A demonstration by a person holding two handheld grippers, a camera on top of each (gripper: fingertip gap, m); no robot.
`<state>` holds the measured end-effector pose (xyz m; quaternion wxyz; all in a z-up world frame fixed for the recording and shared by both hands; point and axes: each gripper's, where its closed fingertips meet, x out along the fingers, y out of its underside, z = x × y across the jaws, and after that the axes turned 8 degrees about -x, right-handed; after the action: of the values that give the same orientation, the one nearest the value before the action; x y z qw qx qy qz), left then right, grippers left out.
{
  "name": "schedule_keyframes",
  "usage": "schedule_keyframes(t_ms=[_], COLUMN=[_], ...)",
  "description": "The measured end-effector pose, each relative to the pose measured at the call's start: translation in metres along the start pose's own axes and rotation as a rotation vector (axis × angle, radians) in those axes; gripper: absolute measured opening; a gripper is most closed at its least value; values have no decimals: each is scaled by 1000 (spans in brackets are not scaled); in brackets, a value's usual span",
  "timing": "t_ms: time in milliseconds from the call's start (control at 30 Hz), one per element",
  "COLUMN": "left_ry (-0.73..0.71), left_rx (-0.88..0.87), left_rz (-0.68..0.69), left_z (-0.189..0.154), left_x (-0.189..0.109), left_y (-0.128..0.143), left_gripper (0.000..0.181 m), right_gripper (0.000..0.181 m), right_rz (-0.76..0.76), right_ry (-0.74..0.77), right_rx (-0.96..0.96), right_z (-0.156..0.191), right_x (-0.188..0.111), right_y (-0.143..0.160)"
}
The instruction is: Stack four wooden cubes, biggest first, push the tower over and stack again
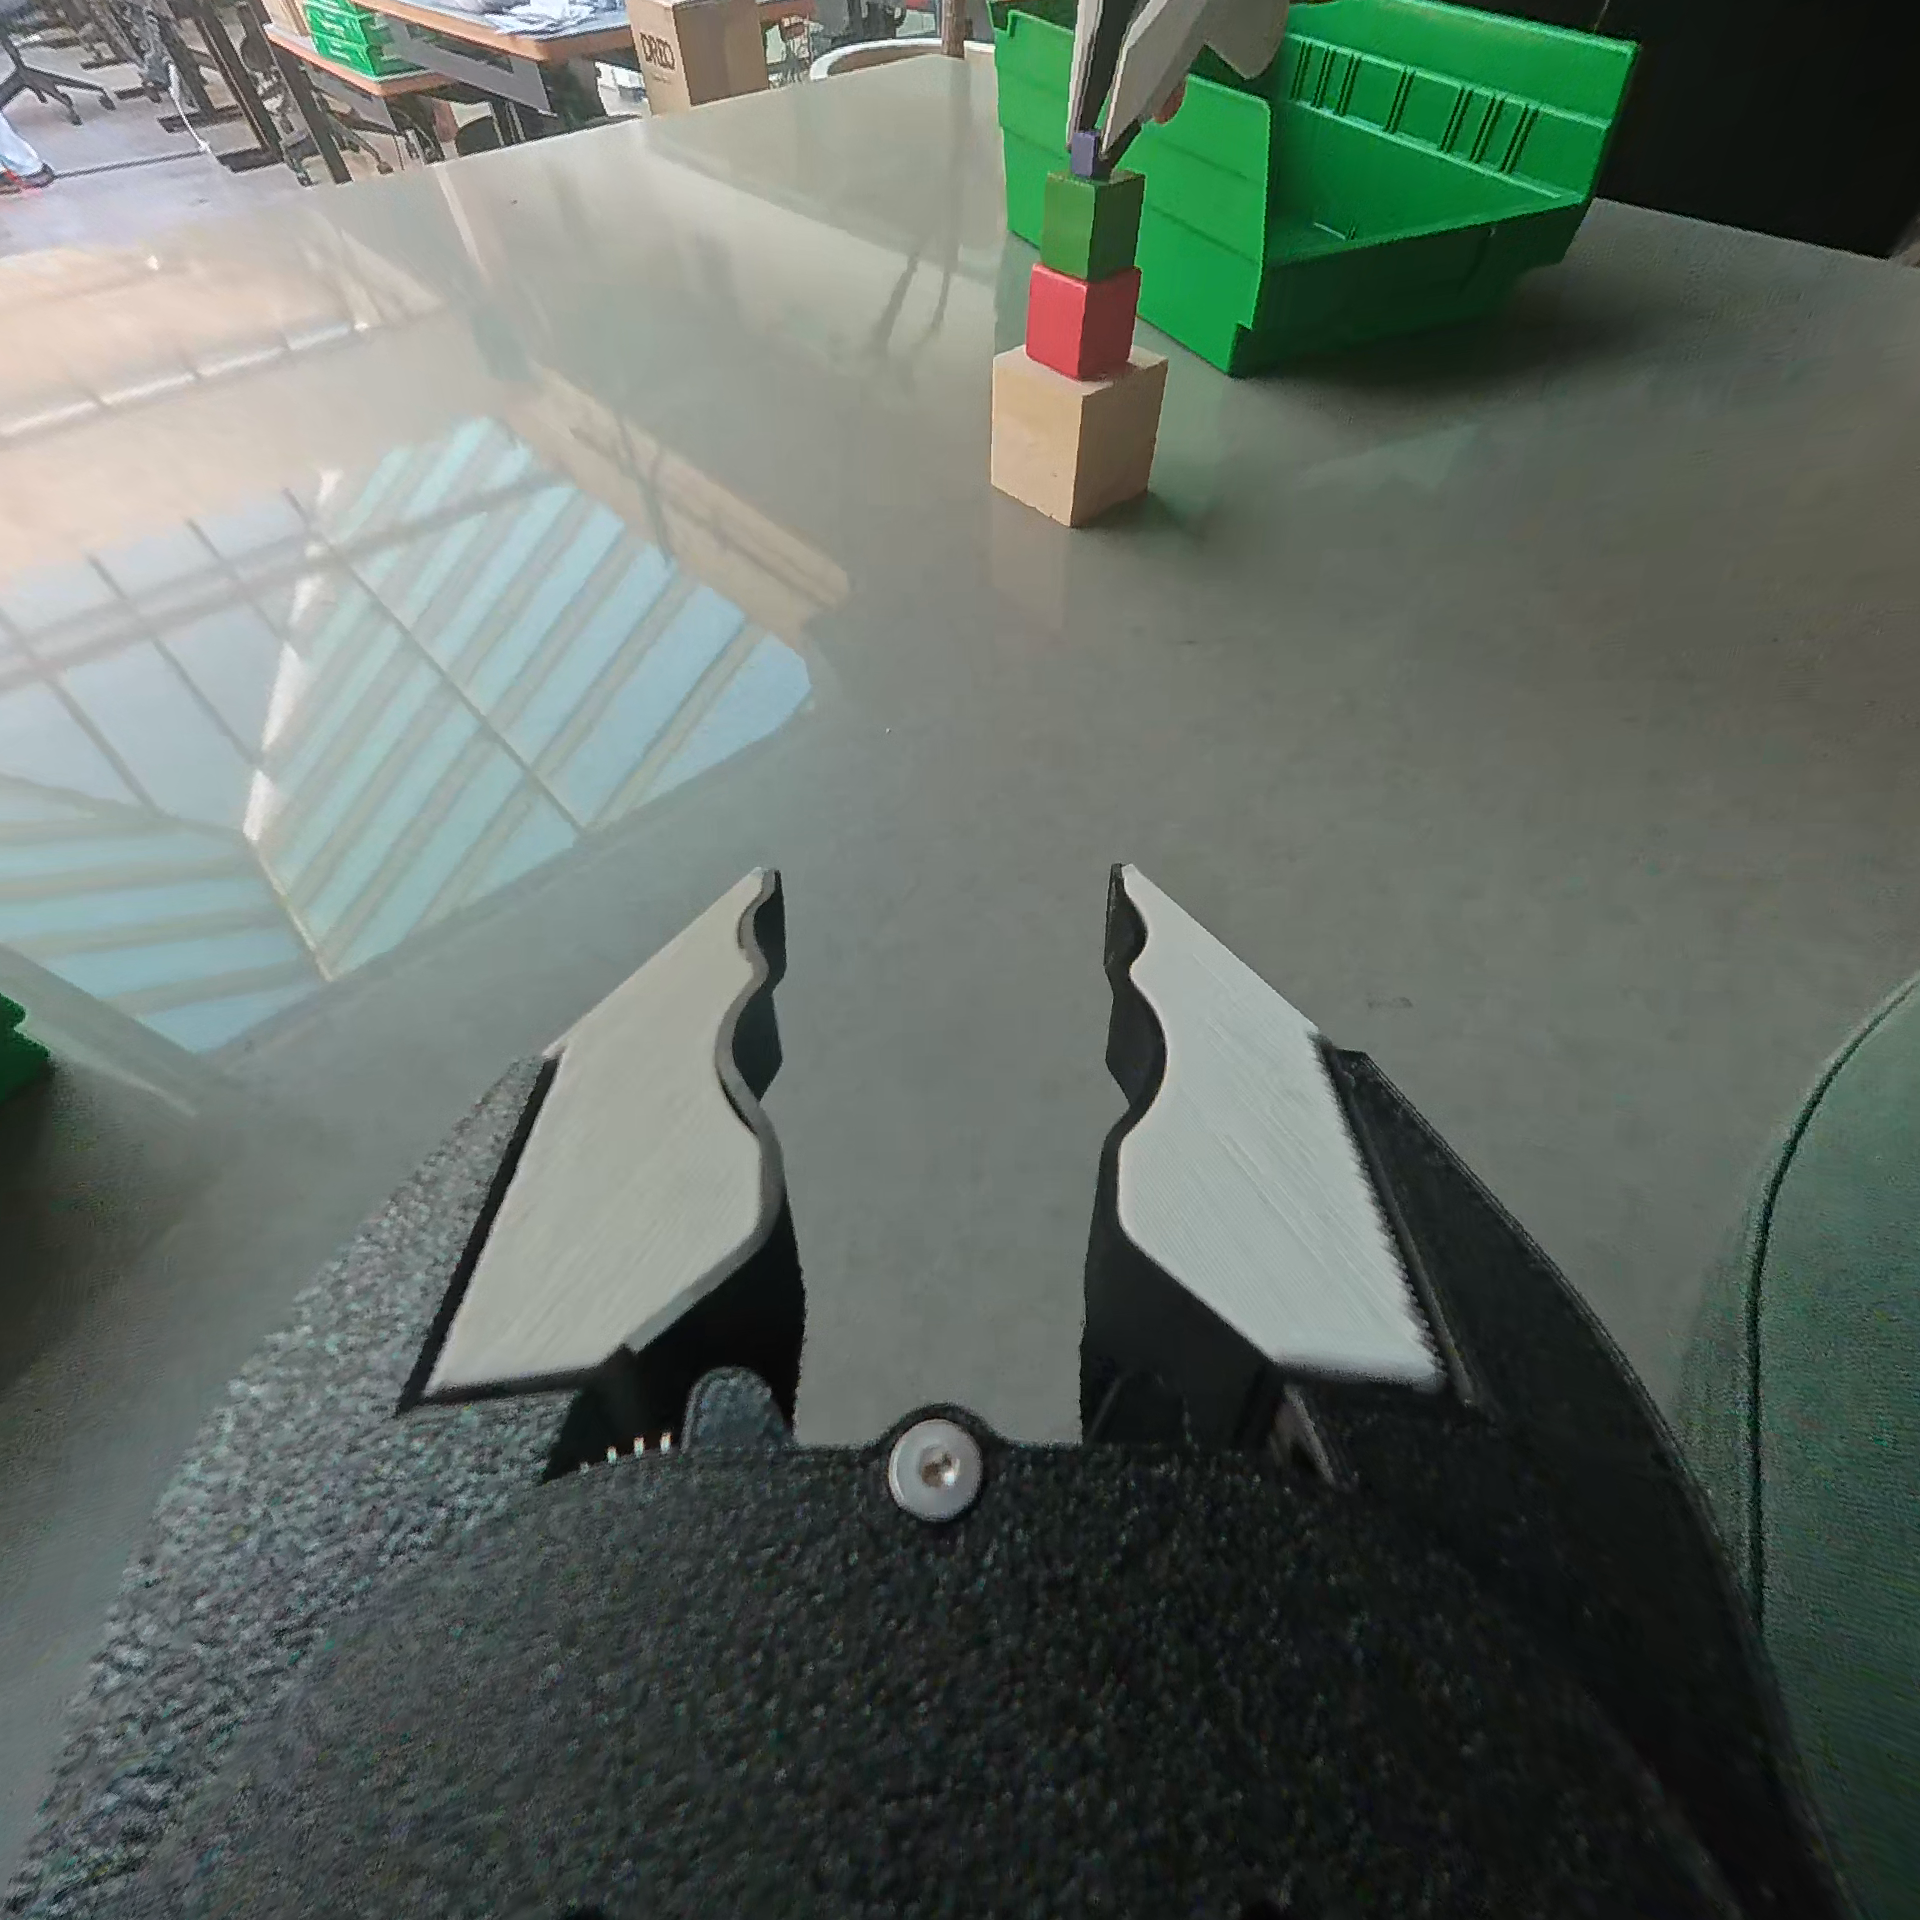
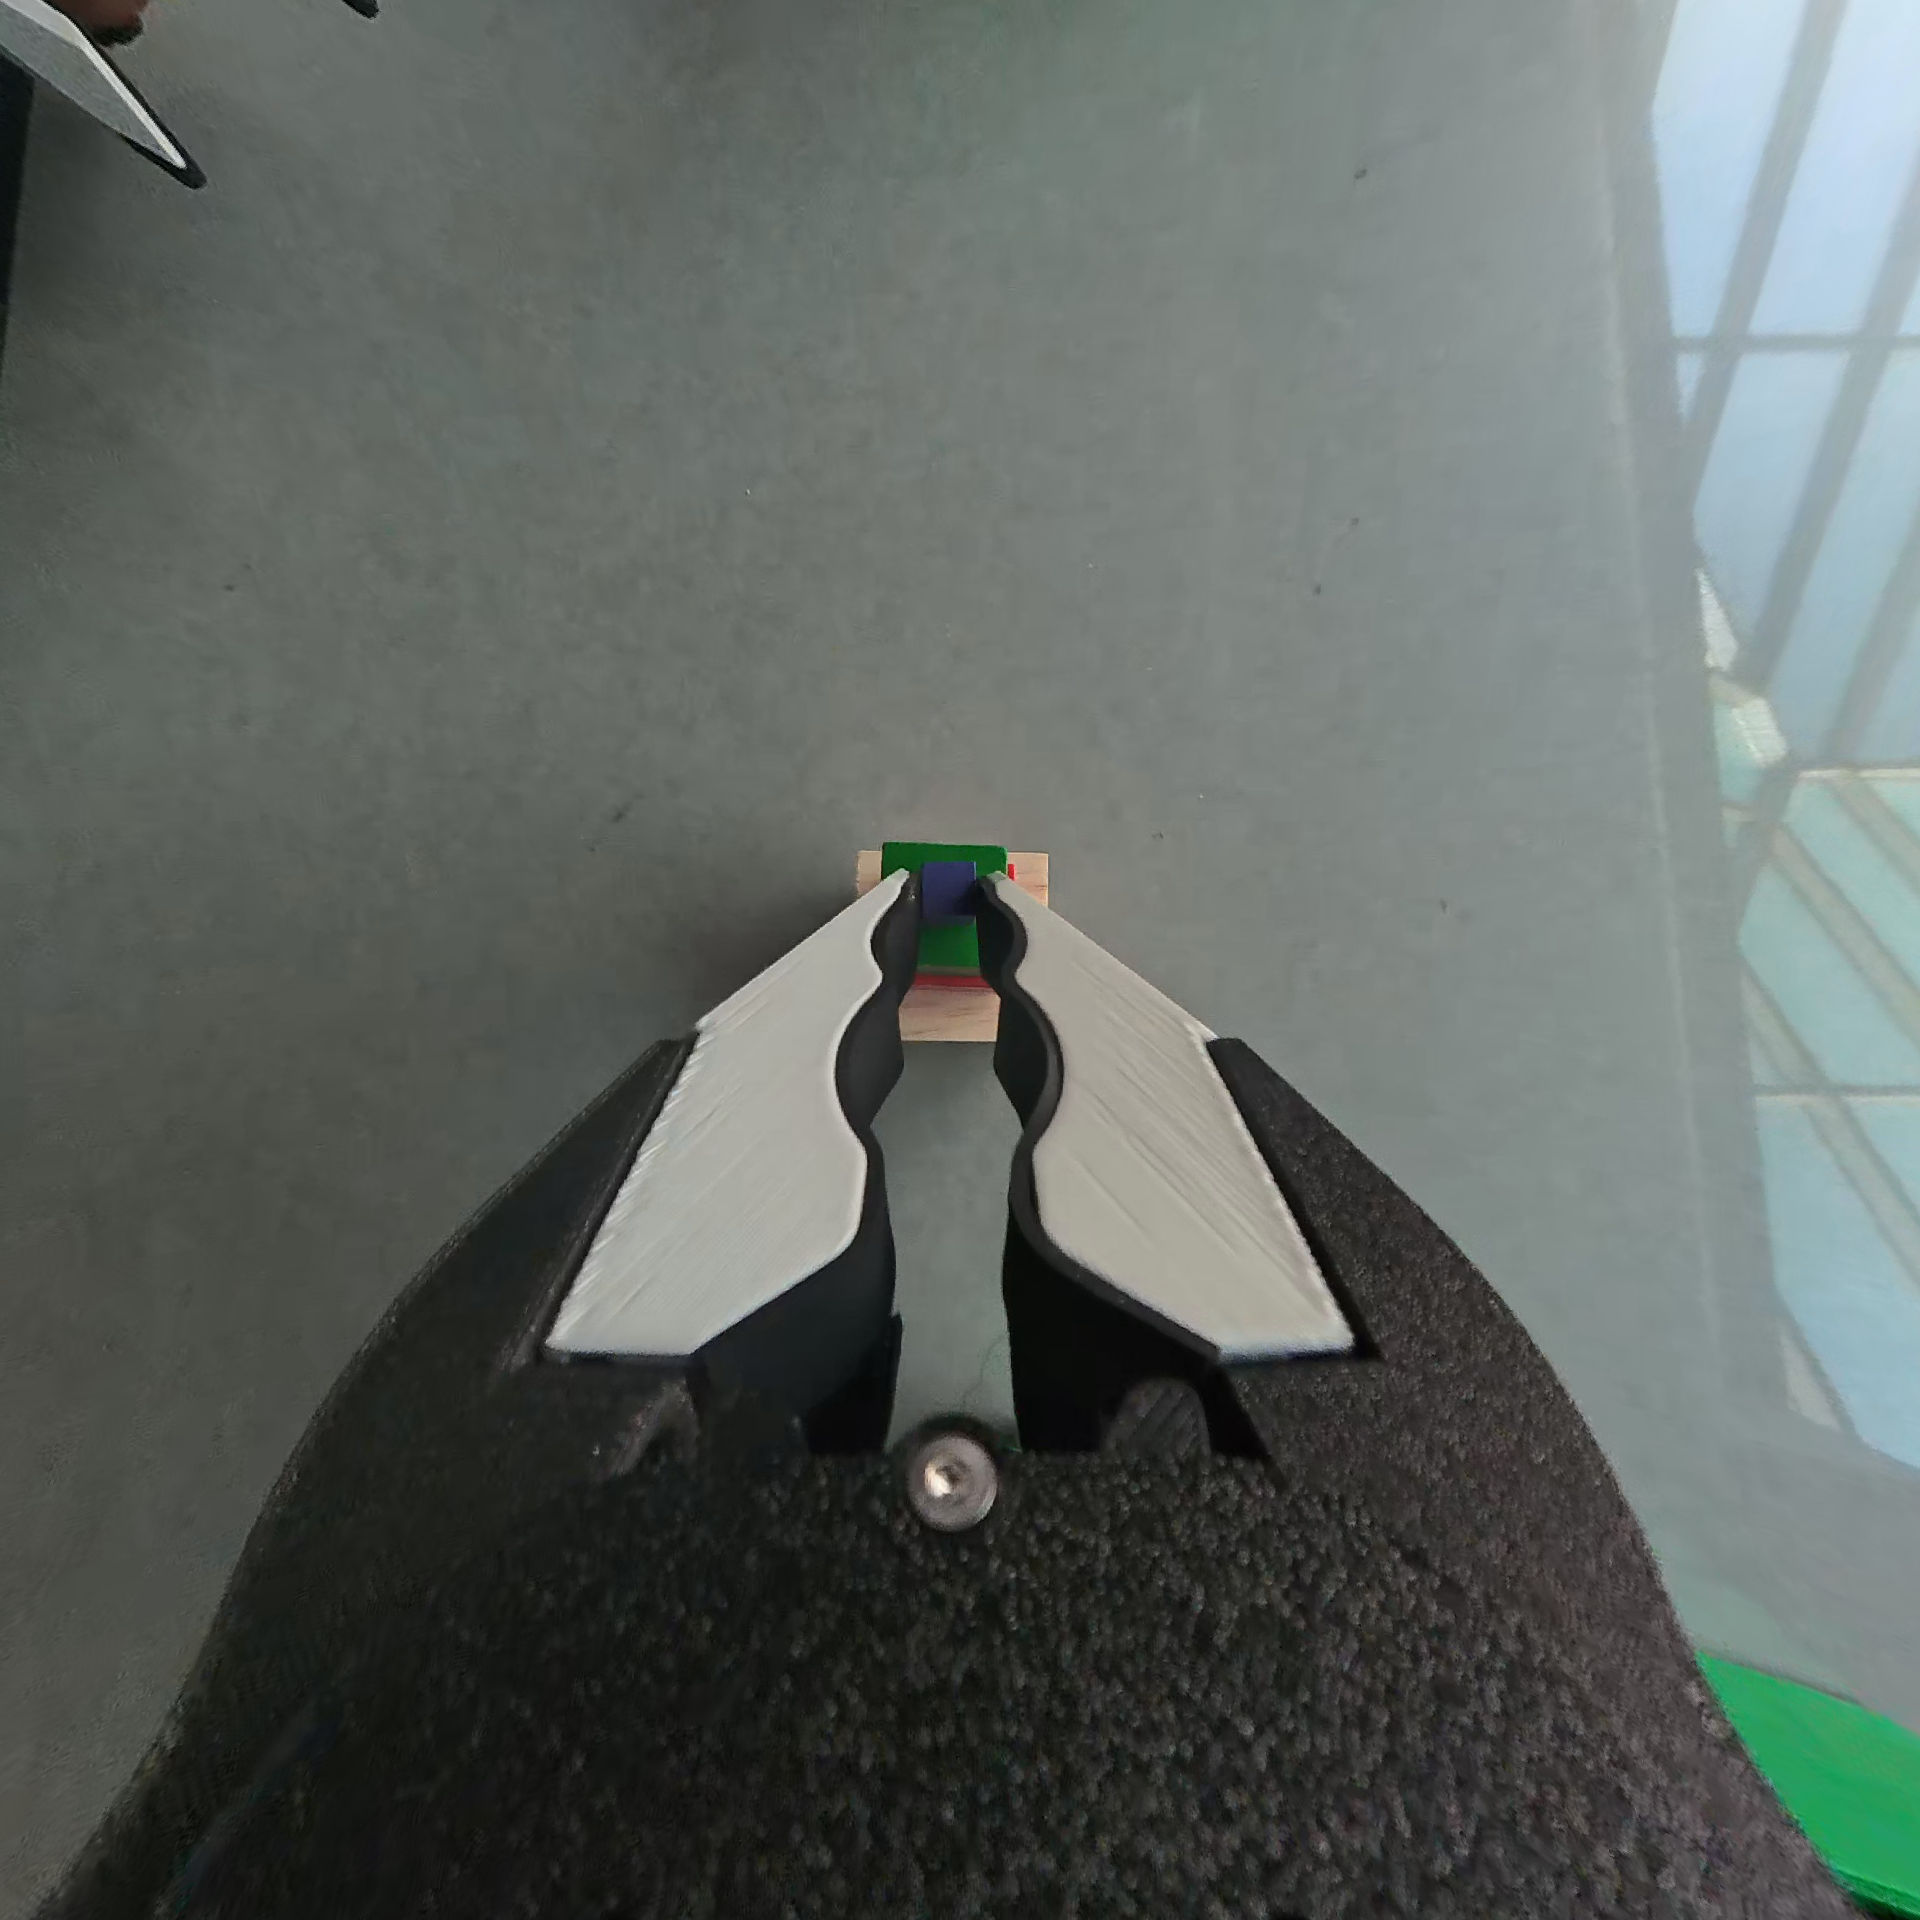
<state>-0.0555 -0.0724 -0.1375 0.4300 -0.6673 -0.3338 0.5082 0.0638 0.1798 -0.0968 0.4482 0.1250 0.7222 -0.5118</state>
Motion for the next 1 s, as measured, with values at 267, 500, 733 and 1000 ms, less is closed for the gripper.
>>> schedule_keyframes(t_ms=[267, 500, 733, 1000], left_ry=[4, 5, 9, -8], left_rx=[-3, -5, -8, -34], left_rz=[-3, -6, -15, -66], left_z=[1, 3, 5, 14], left_x=[-1, -2, -3, -9], left_y=[1, 2, 0, -10], left_gripper=[61, 61, 61, 61], right_gripper=[10, 13, 21, 27], right_rz=[10, 2, -84, -278], right_ry=[8, 18, 88, 401], right_rx=[13, 20, 39, 124], right_z=[1, 1, -7, -17], right_x=[2, 3, -13, -53], right_y=[1, 1, -13, -20])
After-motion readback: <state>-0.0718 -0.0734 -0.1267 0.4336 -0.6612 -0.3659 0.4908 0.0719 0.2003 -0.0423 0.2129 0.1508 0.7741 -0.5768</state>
